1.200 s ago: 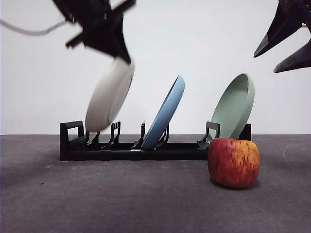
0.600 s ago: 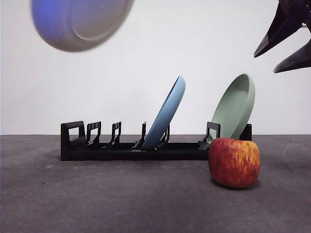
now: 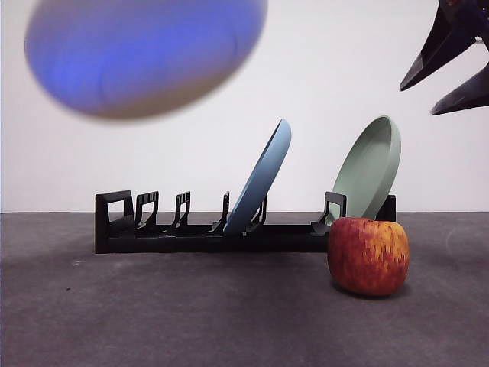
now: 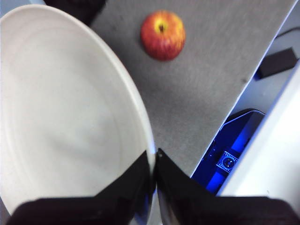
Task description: Take the yellow plate from the plate rack,put the plate on the table,take the apple from the table,put the apple in the plate
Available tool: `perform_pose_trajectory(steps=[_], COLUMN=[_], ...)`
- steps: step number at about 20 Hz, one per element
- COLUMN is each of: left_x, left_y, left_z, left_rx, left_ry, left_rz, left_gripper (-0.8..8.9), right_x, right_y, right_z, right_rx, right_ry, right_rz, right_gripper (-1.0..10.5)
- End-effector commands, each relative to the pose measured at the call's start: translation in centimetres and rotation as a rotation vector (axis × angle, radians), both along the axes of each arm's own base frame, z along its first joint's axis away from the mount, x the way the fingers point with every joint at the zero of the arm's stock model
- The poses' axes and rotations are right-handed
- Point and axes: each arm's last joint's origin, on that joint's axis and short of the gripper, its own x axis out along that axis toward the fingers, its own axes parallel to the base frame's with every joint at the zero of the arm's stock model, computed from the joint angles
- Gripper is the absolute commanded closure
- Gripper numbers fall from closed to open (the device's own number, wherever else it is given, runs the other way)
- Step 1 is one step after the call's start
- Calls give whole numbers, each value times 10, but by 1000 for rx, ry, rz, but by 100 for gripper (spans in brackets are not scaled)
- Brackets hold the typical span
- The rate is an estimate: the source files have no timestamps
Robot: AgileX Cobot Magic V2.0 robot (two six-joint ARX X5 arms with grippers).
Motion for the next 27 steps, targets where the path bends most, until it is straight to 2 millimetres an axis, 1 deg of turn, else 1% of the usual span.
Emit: perform_pose_trajectory(steps=[1,4,7,11,13,15,16,17,18,19,20,21,22,23,24,26,27], left_x=[5,12,20,32,36,40,40,40,39,39,39,39,38,37,35,31,28], left_y=[-12,-25,-39,-59,-64,-65,-66,-66,-67,-67,-66,-65,-64,-61,-59,-50,-43], left_z=[-37,-80,-116,-157,-176,-187,-189,-189,-189,-186,-183,-178,-171,-160,-149,-115,-94], left_rx=[10,29,115,235,298,326,323,315,306,297,286,267,243,202,161,31,-52], left_ry=[8,8,22,-2,-1,14,30,42,49,47,42,35,27,9,-9,-72,-125], left_rz=[25,30,17,-12,-7,-1,-7,-12,-16,-9,-2,7,17,25,31,49,61], left_gripper=[822,822,822,822,822,819,812,764,655,518,464,464,464,464,464,464,464], right_x=[1,1,1,1,1,1,1,1,1,1,1,1,1,1,1,-2,-5], right_y=[0,0,0,0,0,0,0,0,0,0,0,0,1,1,2,5,8], right_z=[1,1,1,1,1,1,1,1,1,1,2,4,8,13,18,34,43], right_rx=[-7,-7,-7,-7,-7,-7,-6,-6,-7,-7,-7,-6,-7,-19,-33,-84,-136], right_ry=[-8,-8,-8,-8,-8,-8,-8,-8,-8,-9,-12,-15,-17,-18,-15,-15,-20], right_rz=[2,2,2,2,2,3,3,4,3,3,4,4,6,13,23,54,61], right_gripper=[694,694,694,694,694,694,694,693,693,691,686,675,623,549,508,466,463])
